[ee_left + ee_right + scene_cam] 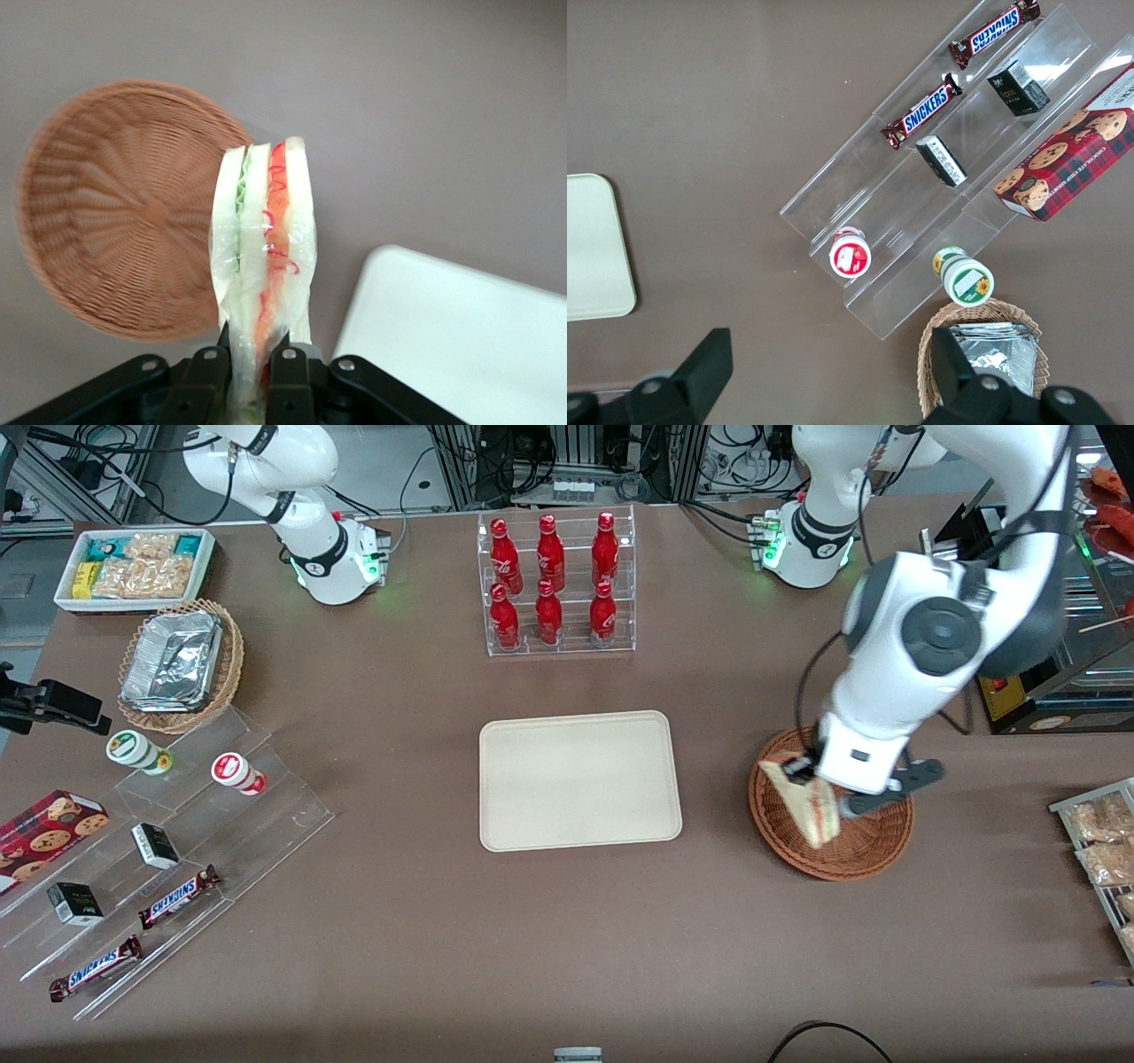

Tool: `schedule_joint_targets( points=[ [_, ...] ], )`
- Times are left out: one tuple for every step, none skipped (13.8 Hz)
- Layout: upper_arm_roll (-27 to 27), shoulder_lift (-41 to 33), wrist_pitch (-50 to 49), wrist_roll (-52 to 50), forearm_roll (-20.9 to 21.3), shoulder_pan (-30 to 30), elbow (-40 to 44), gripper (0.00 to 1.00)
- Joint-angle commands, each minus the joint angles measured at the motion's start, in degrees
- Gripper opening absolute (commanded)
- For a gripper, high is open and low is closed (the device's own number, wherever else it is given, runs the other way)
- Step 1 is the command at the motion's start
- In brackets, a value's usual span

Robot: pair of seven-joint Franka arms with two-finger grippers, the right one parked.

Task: Place sandwich from basket to tray
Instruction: 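Lift the sandwich out of the basket and carry it over the tray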

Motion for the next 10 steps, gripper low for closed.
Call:
schedule_joint_targets(
  points=[
    [0.5,3.0,-1.1,-0.6,1.1,-6.7,3.1,0.00],
    [0.5,5.3,-1.1,-0.8,1.0,-9.1,4.9,0.00],
    [0.5,8.2,-1.3,-0.9,0.7,-11.3,7.9,0.00],
    [0.5,10.9,-1.7,-1.3,0.6,-13.6,10.3,0.00],
    [0.5,13.2,-1.8,-2.7,0.6,-15.6,11.8,0.00],
    [0.5,14.9,-1.5,-4.5,0.7,-16.6,12.8,0.00],
    [0.5,16.4,-1.3,-5.5,0.8,-17.8,13.7,0.00],
    [0.5,17.8,-1.3,-5.6,1.0,-19.4,15.0,0.00],
    [0.5,19.2,-1.2,-5.6,1.2,-20.3,15.8,0.00],
    [0.6,20.8,-0.7,-5.6,1.2,-21.3,16.8,0.00]
  ],
)
